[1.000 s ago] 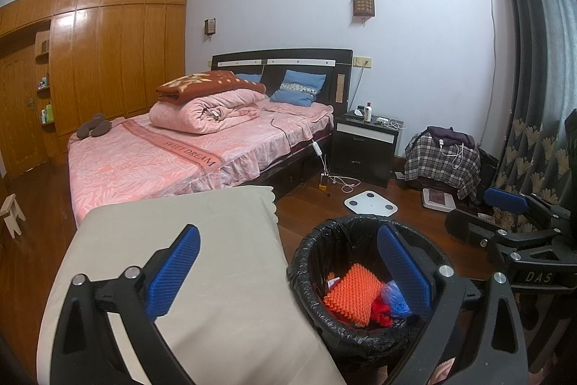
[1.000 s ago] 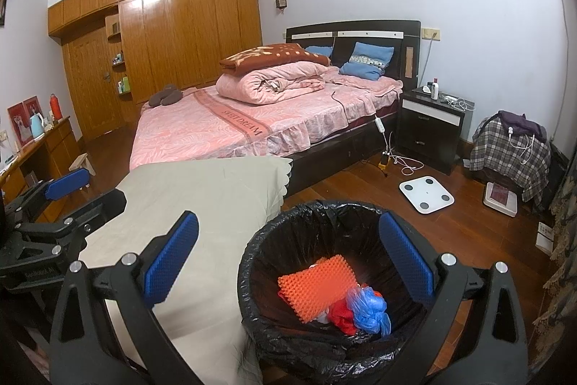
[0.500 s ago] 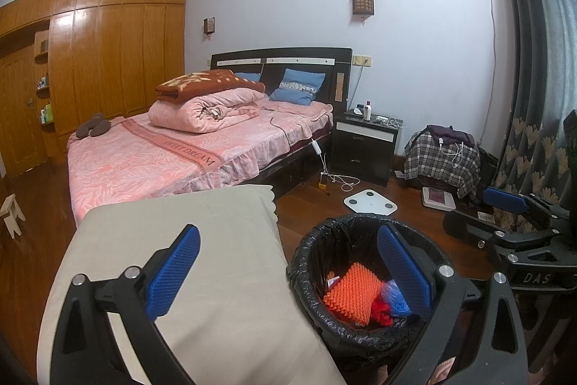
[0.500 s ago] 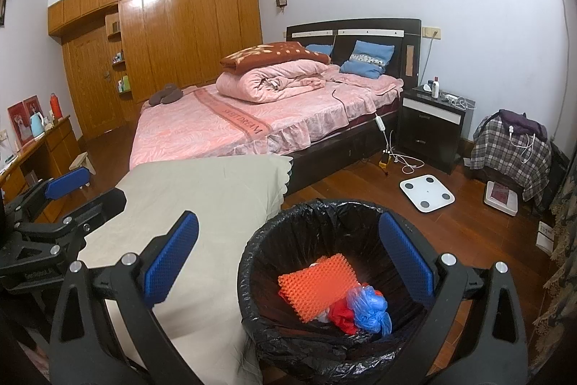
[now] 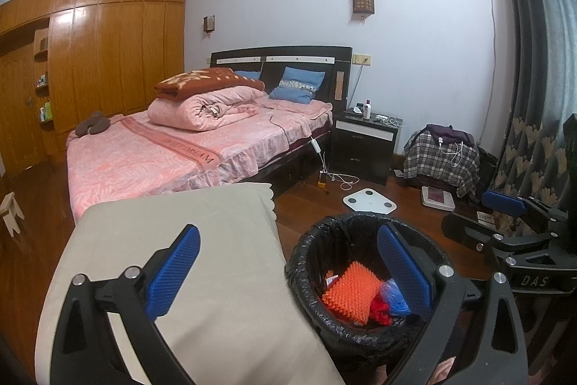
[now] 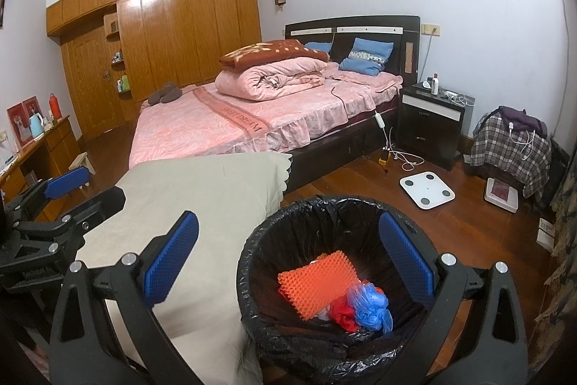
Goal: Collect trash
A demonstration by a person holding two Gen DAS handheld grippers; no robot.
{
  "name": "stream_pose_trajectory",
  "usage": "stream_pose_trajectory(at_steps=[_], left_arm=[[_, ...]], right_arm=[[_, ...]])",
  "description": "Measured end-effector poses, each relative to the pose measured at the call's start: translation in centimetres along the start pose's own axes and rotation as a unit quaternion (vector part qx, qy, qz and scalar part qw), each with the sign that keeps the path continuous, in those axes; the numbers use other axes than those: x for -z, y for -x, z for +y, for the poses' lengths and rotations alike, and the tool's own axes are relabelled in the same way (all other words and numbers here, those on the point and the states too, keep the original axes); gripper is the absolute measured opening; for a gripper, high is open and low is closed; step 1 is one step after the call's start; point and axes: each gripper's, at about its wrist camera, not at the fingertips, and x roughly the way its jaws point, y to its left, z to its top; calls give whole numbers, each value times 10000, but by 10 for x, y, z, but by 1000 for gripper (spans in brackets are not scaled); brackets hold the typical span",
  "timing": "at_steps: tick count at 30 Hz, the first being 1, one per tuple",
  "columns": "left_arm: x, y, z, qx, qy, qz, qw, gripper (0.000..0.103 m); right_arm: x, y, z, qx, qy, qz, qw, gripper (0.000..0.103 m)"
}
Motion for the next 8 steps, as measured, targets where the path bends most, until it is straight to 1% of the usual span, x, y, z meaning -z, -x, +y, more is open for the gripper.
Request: stream_pose_trajectory(at_steps=[8], left_arm=[[6,-3,-3,-10,-8,44,10000,97]], right_arm=[[1,-1,-1,-10,2,4,10000,97]])
